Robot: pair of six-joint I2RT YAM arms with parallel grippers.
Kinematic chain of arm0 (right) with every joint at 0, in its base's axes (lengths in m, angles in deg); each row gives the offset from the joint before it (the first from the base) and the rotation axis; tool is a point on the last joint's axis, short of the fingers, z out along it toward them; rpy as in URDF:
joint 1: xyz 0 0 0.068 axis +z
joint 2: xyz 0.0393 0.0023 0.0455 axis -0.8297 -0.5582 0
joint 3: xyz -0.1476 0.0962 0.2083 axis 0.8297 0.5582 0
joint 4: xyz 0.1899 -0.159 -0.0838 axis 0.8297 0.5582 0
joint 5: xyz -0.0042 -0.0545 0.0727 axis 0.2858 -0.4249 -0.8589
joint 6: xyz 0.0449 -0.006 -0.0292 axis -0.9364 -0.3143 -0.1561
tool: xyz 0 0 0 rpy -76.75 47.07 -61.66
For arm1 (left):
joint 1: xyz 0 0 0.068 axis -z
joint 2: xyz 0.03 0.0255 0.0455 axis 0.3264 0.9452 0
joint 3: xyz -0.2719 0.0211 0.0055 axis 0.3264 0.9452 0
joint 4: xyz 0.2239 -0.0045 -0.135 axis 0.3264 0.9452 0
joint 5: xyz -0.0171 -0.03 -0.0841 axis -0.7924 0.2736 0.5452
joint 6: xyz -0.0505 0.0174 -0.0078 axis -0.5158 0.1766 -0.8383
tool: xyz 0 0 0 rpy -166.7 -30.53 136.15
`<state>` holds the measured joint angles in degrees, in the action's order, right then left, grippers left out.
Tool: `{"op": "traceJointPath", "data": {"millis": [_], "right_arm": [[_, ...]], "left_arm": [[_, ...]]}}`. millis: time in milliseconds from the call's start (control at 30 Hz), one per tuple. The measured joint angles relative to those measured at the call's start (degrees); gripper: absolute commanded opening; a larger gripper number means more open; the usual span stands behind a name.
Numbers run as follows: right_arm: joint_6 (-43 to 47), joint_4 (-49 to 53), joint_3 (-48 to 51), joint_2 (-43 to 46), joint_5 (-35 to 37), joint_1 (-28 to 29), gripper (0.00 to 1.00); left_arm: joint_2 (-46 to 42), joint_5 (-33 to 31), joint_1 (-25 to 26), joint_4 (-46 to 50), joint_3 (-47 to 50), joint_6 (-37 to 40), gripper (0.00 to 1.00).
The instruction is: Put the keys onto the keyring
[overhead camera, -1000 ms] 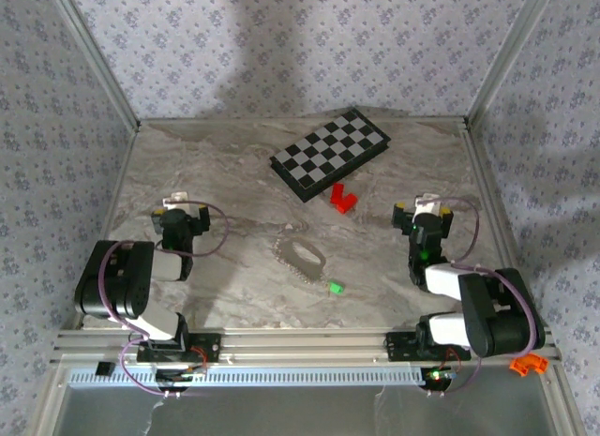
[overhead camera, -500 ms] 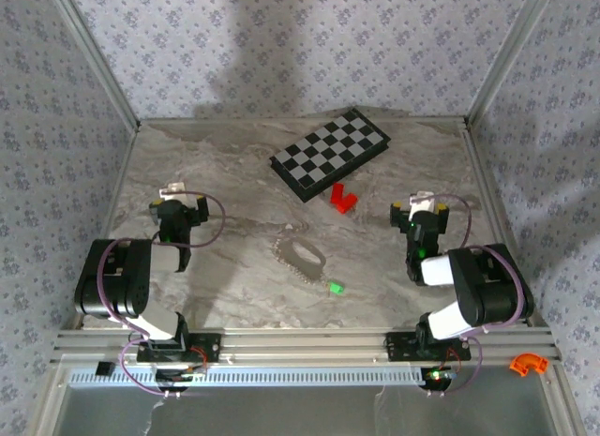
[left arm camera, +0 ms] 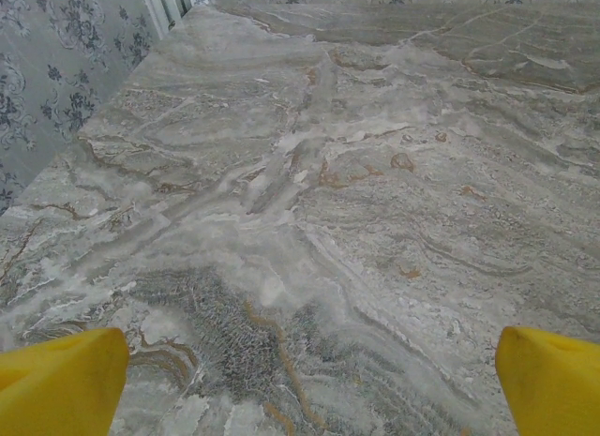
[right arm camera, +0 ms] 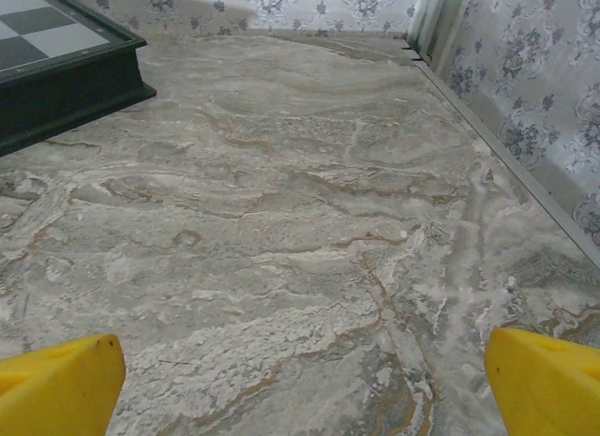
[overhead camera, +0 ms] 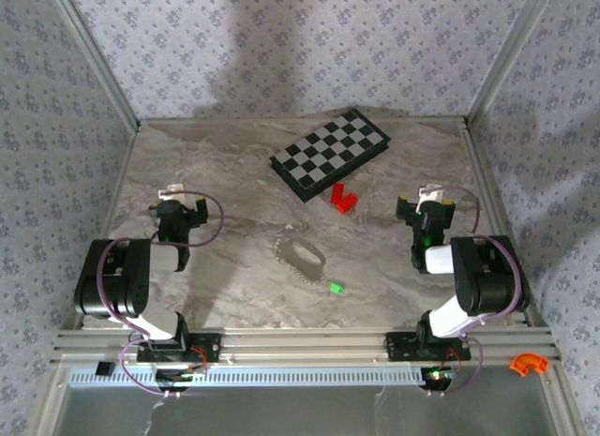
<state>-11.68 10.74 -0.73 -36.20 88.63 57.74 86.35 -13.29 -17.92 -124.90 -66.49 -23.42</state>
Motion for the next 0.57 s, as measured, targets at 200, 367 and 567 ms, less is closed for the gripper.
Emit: {"op": "traceJointPath", "data": {"millis": [200,367,567], "right_arm": [[-0.02,0.83,0.0,0.0,-0.17,-0.2,1.0],[-0.04,0.81,0.0,0.0,-0.2,-0.2,1.0],[-0.02,0.96,0.0,0.0,-0.22,-0.2,1.0]], "left_arm": [[0.0,0.02,0.0,0.0,-0.02,-0.2,1.0],[0.0,0.0,0.0,0.0,-0.02,-0.2,1.0],[0.0,0.0,0.0,0.0,-0.02,-0.2,1.0]]}}
